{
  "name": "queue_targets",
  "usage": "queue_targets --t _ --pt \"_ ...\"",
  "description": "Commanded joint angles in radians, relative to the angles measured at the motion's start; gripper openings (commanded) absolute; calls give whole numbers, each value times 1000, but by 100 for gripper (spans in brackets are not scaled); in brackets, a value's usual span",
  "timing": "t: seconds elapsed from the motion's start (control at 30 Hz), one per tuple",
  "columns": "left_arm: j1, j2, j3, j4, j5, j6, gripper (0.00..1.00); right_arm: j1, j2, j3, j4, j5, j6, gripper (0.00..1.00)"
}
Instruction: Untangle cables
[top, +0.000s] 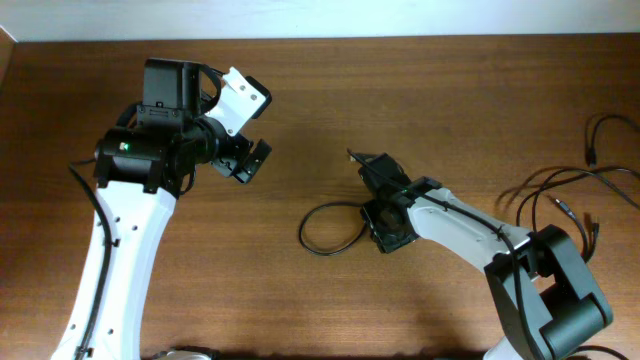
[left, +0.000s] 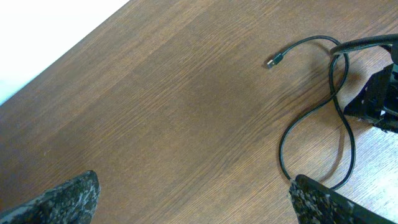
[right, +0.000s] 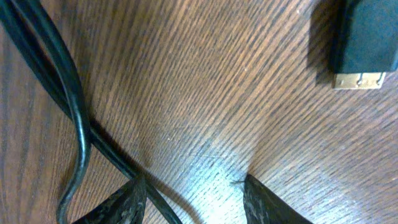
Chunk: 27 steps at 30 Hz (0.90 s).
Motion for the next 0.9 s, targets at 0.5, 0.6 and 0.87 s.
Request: queue_targets --t 0.5,0.6,0.87 --pt "-5 2 4 5 34 16 99 7 349 -117 266 -55 168 12" --pt "-5 2 4 5 34 16 99 8 349 -117 245 -80 158 4" --pt "-5 2 4 5 34 16 99 6 282 -114 368 -46 2 4"
